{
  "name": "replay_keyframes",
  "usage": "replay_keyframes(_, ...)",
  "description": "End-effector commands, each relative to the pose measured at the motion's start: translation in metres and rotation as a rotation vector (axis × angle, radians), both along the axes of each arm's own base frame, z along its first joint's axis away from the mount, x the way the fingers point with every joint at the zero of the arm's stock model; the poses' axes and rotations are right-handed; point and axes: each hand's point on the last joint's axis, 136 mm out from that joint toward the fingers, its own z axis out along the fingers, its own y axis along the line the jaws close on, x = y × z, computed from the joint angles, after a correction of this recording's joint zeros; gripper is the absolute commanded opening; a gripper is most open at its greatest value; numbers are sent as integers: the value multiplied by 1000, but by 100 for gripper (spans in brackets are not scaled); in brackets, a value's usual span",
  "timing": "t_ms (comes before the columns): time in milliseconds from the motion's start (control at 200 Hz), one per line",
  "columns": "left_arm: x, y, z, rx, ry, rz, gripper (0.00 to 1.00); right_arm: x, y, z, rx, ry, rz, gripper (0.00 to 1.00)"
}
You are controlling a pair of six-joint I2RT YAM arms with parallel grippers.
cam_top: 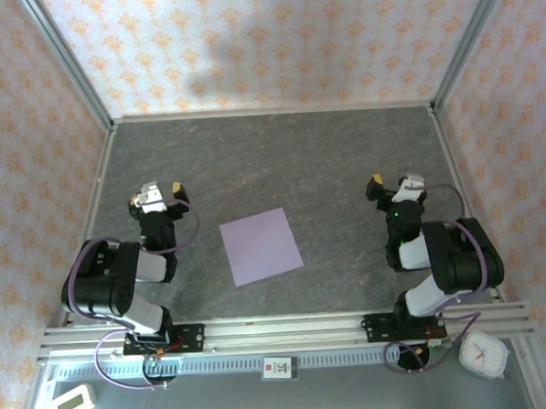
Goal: Fold a paper plane with a square sheet of paper (pick it up from the middle)
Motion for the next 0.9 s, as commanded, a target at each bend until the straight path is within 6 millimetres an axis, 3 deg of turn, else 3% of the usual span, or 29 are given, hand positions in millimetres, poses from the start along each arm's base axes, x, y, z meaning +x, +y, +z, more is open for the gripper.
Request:
replay_keyframes(0,-1,3,21,4,-19,34,99,-8,-24,23,33,-52,-152,100)
replay_keyframes(125,3,3,41,-37,29,67,100,-10,-42,44,95,21,-279,100)
replay_keyframes(195,12,-7,52,-67,88,48,100,-5,-44,54,159,86,-306,100)
replay_keyframes(275,19,-30,64,-99,149,-2,99,1,-36,68,233,175,-284,100)
replay_keyframes(340,20,-54,75,-111,163,-54,99,-7,-37,74,308,250,-325,100)
replay_keyframes(400,17,-79,85,-151,152,-102,99,-17,-40,80,394,216,-359,100)
replay_keyframes(450,16,-97,90,-242,160,-139,99,-18,-26,87,440,189,-260,100)
replay_keyframes(561,11,-134,78,-472,284,-186,99,-18,4,86,528,271,-110,100)
replay_keyframes(671,-5,-168,48,-582,478,-153,99,-24,28,57,592,438,-67,100)
replay_keyframes(771,-23,-208,19,-597,673,-176,99,-34,46,41,564,518,-58,100)
replay_keyframes(896,-44,-239,-15,-553,856,-164,99,-42,72,33,620,559,53,100)
